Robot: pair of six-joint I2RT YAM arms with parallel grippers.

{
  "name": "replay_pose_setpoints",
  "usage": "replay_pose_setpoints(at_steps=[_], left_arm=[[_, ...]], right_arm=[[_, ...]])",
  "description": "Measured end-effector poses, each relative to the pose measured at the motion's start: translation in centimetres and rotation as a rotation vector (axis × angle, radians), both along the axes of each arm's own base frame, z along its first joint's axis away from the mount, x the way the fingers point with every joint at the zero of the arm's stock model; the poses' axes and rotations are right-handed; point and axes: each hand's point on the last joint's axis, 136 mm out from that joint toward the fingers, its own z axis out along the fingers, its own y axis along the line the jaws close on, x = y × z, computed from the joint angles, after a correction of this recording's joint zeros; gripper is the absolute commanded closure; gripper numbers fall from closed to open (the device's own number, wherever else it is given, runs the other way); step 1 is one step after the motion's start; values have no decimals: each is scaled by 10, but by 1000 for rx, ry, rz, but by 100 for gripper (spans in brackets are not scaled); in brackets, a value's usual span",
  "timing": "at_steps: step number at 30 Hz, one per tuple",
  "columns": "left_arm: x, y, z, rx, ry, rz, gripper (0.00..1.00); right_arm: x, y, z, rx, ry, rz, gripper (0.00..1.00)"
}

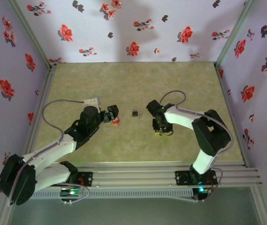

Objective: Lock with the key

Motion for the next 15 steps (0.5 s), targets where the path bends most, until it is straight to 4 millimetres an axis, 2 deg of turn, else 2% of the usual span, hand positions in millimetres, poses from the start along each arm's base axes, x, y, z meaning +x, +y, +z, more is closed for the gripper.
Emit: replay_pose_setpoints(at_steps=[4,15], left_arm=[[0,0,0,0,0,0,0],[-2,-3,-1,-4,5,-18,0]], right_arm=[[0,0,1,-1,1,10,77],[-1,1,4,44,-61,62,79]])
